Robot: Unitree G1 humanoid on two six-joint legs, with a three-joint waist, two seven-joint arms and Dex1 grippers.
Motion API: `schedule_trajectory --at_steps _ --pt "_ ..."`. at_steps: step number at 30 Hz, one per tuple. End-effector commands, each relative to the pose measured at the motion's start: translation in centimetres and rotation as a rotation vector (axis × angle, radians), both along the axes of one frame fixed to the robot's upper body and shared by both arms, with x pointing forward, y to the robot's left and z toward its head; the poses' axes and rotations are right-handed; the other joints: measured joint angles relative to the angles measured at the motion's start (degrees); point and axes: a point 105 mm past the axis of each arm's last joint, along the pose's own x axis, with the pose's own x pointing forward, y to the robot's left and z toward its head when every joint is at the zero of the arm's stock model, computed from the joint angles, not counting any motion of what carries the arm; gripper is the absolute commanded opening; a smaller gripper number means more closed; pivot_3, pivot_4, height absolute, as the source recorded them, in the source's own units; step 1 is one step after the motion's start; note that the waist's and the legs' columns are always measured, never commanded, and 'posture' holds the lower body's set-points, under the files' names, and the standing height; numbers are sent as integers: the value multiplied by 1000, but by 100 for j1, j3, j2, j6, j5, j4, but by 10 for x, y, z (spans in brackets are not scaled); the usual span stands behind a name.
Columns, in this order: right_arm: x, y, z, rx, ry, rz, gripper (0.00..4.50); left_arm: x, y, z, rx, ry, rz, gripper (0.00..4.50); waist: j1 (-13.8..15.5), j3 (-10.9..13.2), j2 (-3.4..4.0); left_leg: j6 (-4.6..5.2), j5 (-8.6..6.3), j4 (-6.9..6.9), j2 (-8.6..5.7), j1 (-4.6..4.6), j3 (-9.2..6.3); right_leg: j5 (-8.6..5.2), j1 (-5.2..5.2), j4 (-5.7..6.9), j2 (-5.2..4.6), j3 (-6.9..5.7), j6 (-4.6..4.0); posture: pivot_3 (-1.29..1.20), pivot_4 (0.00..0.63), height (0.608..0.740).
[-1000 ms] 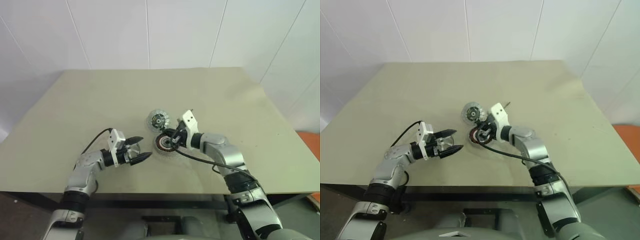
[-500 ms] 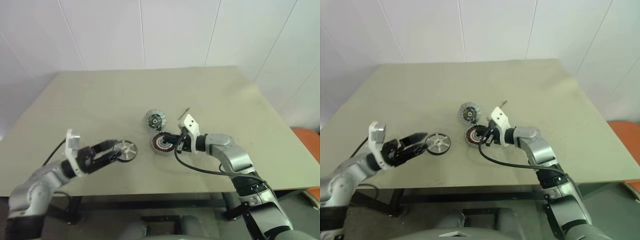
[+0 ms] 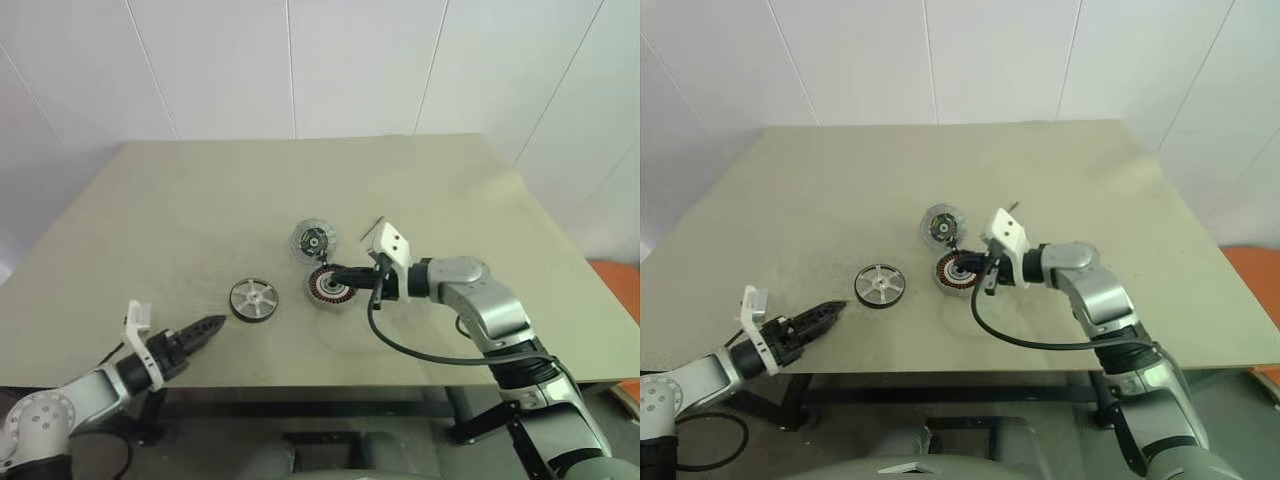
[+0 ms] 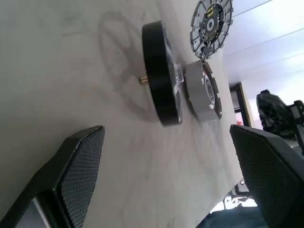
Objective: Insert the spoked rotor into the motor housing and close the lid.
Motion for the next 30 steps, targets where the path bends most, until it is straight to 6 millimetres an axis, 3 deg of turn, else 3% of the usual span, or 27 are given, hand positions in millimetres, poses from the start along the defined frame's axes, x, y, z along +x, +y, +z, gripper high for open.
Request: schedule_trajectory --at_steps 1,5,8,19,23,30 --pt "2 -1 23 32 -75 1 20 11 -9 1 -23 7 0 4500 0 0 0 0 0 -1 0 0 0 1 -1 0 0 0 0 0 0 740" --pt "2 -3 21 28 -74 -11 20 23 -7 -9 -29 27 32 4500 48 -1 2 -1 1 -3 0 0 1 1 -4 1 1 0 -1 0 0 740" --pt "2 -5 21 35 -73 -28 0 28 -1 -17 -13 32 58 3862 109 -4 6 -1 1 1 0 4 2 0 2 2 1 0 -2 0 0 740" --pt "4 -8 19 36 -72 -55 0 24 13 -29 13 62 40 372 90 -13 30 -3 1 -8 3 4 6 0 -4 1 1 1 -3 0 0 740" --pt "4 -7 17 40 -64 -60 0 27 6 -25 -9 62 17 373 80 -16 38 -3 1 -7 8 8 4 -1 -3 6 6 -1 -4 0 0 740" --pt "5 -9 14 37 -52 -69 0 37 0 0 -134 -4 6 373 99 -14 35 -3 1 -1 5 2 5 0 -2 3 2 -3 -3 0 0 740"
